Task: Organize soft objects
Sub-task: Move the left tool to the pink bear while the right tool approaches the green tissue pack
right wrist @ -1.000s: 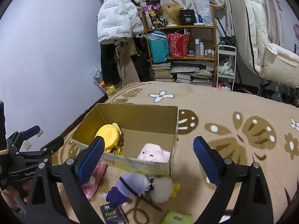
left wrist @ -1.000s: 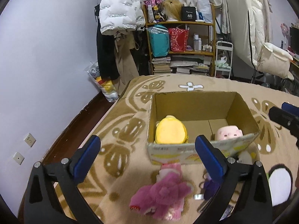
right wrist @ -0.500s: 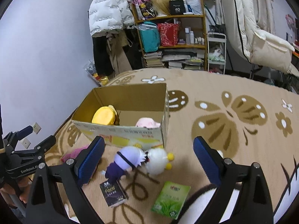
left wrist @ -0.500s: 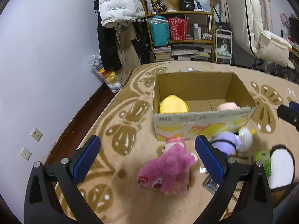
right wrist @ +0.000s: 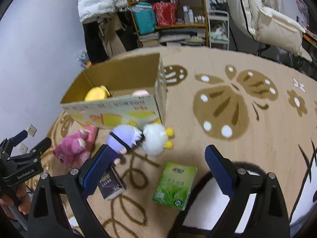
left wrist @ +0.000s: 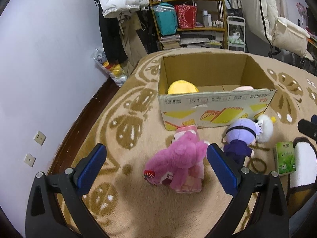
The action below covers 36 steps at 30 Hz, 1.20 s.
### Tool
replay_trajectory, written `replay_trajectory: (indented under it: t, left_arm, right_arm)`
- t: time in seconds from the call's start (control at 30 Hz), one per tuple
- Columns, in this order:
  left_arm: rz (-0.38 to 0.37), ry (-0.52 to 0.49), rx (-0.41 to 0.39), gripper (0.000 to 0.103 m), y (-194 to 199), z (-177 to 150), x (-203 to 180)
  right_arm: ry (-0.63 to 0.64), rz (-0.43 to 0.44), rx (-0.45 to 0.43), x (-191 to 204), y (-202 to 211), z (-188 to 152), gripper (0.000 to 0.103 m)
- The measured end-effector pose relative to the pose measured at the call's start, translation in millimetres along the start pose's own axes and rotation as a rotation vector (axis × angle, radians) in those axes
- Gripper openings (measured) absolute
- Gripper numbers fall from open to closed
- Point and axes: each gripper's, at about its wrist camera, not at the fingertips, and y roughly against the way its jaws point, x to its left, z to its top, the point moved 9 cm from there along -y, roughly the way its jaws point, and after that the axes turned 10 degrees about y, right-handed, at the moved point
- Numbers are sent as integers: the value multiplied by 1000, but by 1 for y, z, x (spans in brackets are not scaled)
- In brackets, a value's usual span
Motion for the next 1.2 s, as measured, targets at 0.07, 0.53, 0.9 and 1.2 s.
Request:
replay_trajectory:
  t: [0.07,0.53,0.9,1.2]
  left_arm:
    - [-1,-1,18,100,-6,-3,-1]
    - [5,-39,109,100,-39,-17,-12]
    - [13,-79,146,100,-59,-23,-23]
    - [16,-121,178,100,-79,-29,-33]
  right_arm:
    - [-12,1,26,-2,-7,-6,100]
    - [-86,-10,174,-15,-48,-33,99]
    - [-125,-5,267,-22,-72,-52,98]
    - [-112,-3,326,-19,-88,-60,96]
